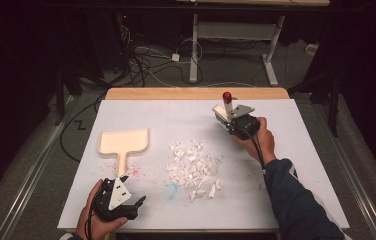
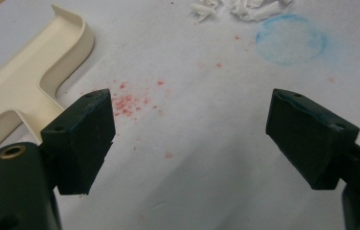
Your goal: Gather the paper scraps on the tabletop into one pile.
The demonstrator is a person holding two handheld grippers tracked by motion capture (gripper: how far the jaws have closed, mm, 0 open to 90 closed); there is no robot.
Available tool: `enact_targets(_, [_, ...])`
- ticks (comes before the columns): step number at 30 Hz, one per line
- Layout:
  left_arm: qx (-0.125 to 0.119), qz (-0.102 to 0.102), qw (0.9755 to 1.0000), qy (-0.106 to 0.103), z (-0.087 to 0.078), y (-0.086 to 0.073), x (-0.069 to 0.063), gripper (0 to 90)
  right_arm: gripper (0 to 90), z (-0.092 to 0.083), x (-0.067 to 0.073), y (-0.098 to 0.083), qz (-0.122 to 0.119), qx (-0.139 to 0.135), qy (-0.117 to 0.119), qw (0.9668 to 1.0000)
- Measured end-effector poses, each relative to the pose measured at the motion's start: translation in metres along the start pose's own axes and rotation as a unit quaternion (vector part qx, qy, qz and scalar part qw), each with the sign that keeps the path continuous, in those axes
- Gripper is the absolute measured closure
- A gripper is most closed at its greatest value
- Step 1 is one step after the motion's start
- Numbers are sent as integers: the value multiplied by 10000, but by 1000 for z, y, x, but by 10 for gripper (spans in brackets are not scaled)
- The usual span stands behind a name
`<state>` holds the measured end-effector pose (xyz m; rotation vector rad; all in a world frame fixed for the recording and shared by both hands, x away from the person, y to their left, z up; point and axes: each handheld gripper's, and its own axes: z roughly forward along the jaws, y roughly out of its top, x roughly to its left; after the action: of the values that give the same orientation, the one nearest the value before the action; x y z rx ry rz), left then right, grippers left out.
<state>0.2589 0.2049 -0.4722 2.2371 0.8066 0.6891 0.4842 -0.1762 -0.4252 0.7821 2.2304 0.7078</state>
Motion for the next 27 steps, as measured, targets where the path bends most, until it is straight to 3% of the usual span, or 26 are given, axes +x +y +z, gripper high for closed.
enact_targets(2, [-4,-15,10000,-15,0,-1,1,163,676,12,6,4,-100,162,-26,9998])
enact_targets(5, [30,-9,10000,-35,0,-1,1,163,677,21,14,12,-183,107,58,9998])
enact_targets(9, [18,-2,10000,-37,-1,-2,1,163,676,24,30,18,-361,4,332,9988])
enact_targets(13, [30,18,10000,-37,-1,-2,0,163,676,18,45,22,-485,-238,770,9956])
enact_targets(15, [15,9,10000,-35,-1,-2,-1,163,676,11,53,22,-597,-402,1025,9921])
enact_targets(17, [20,14,10000,-39,-2,-2,-1,163,676,5,64,21,-806,-497,1267,9874])
enact_targets(18, [29,24,10000,-43,-2,-2,-1,163,676,2,68,20,-1020,-525,1324,9845])
enact_targets(21, [43,27,10000,-48,-1,-2,-1,163,674,-8,81,15,-1230,-637,1620,9770])
enact_targets(25, [90,0,9999,-94,-1,-1,-2,163,673,-22,88,8,-1380,-729,1892,9695])
enact_targets(27, [84,-5,9999,-99,-1,-1,-3,163,674,-28,88,5,-1379,-786,2135,9640])
